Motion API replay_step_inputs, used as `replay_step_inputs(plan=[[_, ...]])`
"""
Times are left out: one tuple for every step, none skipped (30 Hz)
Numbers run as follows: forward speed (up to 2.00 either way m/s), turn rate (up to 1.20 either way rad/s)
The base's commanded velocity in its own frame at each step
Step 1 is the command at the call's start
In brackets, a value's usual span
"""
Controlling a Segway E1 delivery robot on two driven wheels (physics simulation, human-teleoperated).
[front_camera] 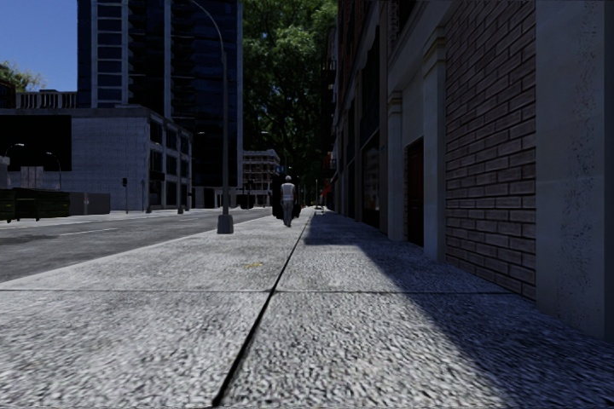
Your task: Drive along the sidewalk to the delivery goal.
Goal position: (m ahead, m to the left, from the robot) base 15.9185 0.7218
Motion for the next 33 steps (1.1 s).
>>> replay_step_inputs(plan=[[1.78, 0.0], [1.78, 0.0], [1.78, 0.0], [1.78, 0.0], [1.78, 0.0], [1.78, 0.0], [1.78, 0.0], [1.78, 0.0], [1.78, 0.0], [1.78, 0.0], [1.78, 0.0], [1.78, 0.0], [1.78, 0.0], [1.78, 0.0], [1.78, 0.0], [1.78, 0.02], [1.78, 0.02], [1.78, 0.21], [1.78, 0.68], [1.78, 0.82], [1.78, 0.91], [1.78, 0.91], [1.78, 0.93], [1.78, 0.93], [1.78, 0.75], [1.78, 0.45], [1.78, 0.27], [1.78, 0.27], [1.78, 0.08], [1.78, 0.01], [1.78, 0.0], [1.78, 0.0], [1.78, 0.0]])
